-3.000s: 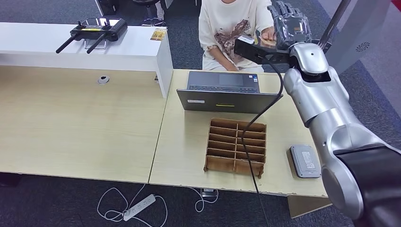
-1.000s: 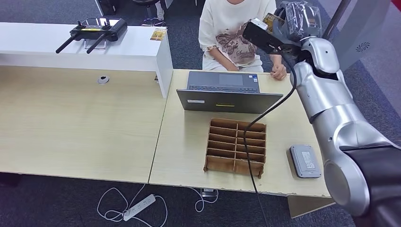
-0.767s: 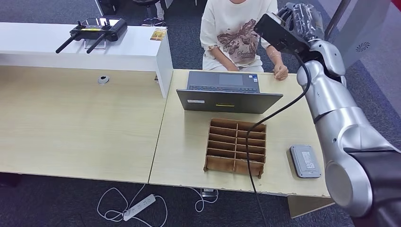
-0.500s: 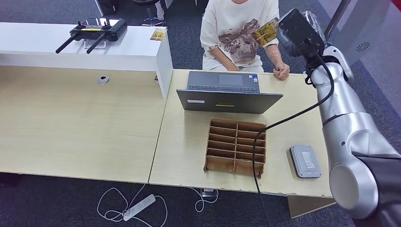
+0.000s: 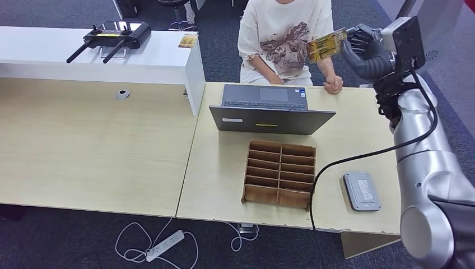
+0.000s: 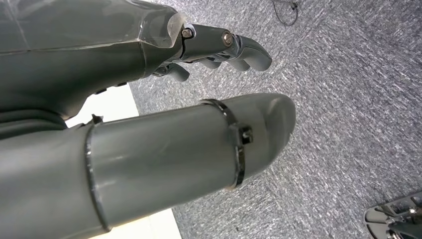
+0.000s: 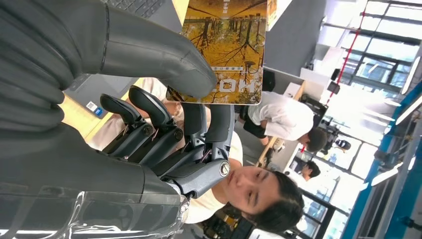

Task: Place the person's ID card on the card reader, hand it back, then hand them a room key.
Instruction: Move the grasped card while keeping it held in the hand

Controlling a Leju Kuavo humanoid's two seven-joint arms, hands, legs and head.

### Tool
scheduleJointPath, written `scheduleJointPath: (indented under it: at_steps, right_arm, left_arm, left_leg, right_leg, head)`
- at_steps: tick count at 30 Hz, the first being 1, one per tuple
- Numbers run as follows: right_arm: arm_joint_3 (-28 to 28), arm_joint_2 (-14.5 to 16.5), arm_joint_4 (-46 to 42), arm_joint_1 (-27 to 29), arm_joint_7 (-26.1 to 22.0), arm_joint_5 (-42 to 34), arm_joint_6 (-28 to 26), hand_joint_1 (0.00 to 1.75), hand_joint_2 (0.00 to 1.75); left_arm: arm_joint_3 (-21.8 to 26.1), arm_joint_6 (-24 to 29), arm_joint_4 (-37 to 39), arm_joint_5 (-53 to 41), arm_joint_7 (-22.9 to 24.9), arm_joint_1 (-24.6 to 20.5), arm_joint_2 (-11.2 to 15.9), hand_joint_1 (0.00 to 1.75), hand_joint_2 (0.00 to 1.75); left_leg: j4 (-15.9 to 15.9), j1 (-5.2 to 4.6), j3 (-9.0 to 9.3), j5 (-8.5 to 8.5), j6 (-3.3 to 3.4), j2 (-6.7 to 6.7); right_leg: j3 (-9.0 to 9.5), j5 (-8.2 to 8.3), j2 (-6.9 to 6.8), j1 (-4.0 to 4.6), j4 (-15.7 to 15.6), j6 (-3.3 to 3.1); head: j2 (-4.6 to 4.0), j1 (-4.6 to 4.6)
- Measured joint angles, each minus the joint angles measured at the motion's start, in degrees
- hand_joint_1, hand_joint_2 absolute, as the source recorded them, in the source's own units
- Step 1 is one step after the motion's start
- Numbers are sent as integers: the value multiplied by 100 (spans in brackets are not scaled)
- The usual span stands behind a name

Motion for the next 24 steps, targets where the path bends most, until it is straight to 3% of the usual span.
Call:
scheduleJointPath:
  at_steps: [12, 24]
  right_arm:
    - [485, -735, 83, 256, 35, -448, 155, 175, 175]
    - [831, -1340, 536, 265, 242, -709, 770, 175, 175]
  left_arm:
    - [0, 29, 0, 163, 29, 61, 36, 0, 0]
    - [0, 113, 0, 351, 21, 140, 56, 0, 0]
  left_leg:
    - [1, -1, -2, -1, 1, 0]
    - [1, -2, -3, -2, 2, -1]
  right_leg:
    - [0, 0, 1, -1, -2, 0]
    - [0, 0, -1, -1, -5, 1]
  head:
    - [0, -2]
    - [0, 0]
